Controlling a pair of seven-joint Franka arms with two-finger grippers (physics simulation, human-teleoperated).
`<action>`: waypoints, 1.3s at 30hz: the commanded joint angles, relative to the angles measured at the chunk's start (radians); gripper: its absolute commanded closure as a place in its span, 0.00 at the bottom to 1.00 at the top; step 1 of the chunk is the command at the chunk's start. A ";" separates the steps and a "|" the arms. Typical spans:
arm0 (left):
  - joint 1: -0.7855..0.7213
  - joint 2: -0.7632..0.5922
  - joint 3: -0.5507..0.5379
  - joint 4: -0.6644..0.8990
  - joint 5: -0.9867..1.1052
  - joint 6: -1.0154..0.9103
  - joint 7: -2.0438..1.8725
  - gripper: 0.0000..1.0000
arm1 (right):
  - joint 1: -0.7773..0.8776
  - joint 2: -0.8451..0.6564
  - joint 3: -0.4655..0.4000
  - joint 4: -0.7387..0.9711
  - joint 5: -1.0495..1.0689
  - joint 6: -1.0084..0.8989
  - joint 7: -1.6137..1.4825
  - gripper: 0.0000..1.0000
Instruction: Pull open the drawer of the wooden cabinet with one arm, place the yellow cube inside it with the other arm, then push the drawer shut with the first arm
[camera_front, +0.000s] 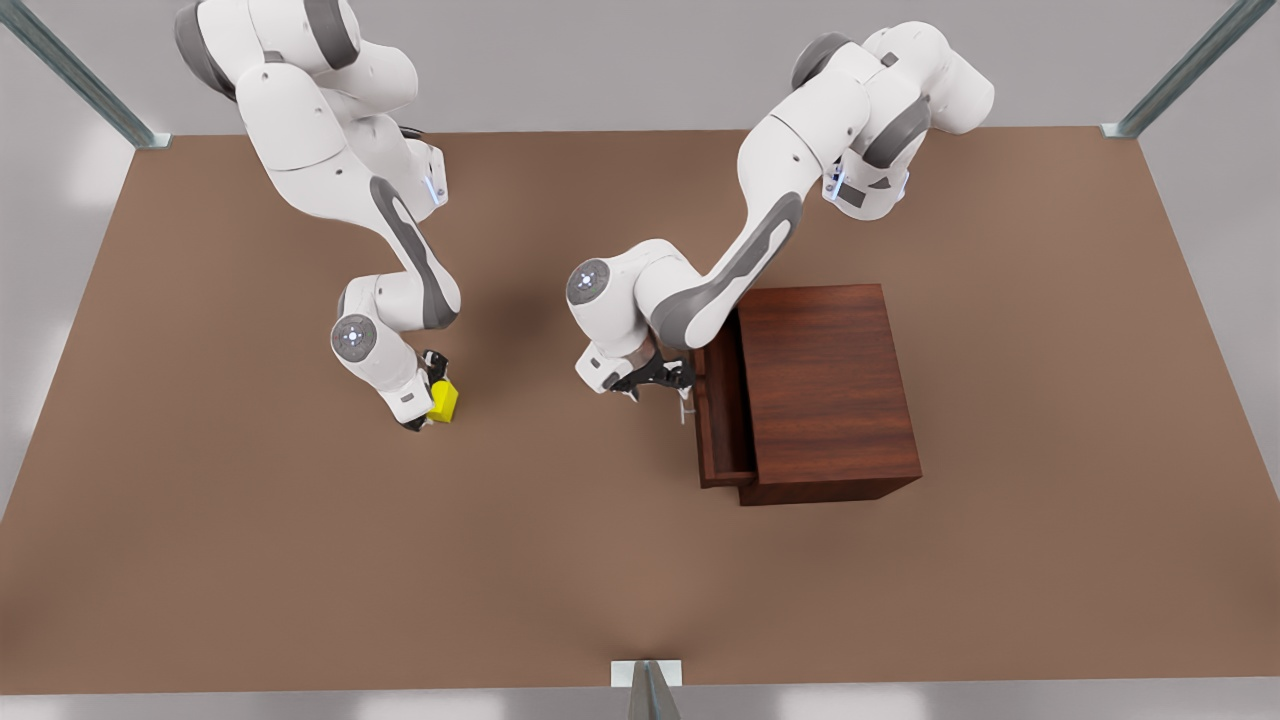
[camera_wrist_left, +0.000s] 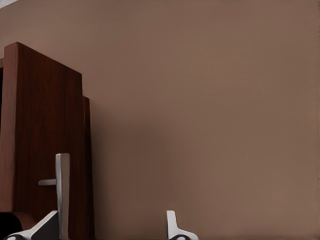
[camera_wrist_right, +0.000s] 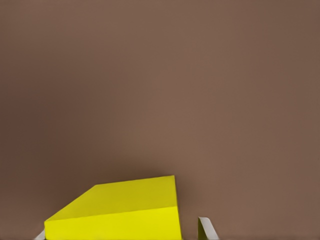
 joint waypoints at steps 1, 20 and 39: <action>-0.002 0.002 0.000 0.001 0.001 0.016 -0.038 0.00 | 0.000 0.001 0.000 0.000 0.002 0.006 -0.010 0.03; -0.039 0.018 -0.002 0.044 0.001 0.026 -0.093 0.00 | -0.008 -0.152 -0.137 0.289 -0.019 -0.550 -0.186 0.39; -0.065 -0.004 -0.068 0.208 -0.083 -0.274 -0.038 0.00 | -0.026 -0.131 -0.238 0.525 -0.099 -0.748 -0.168 0.38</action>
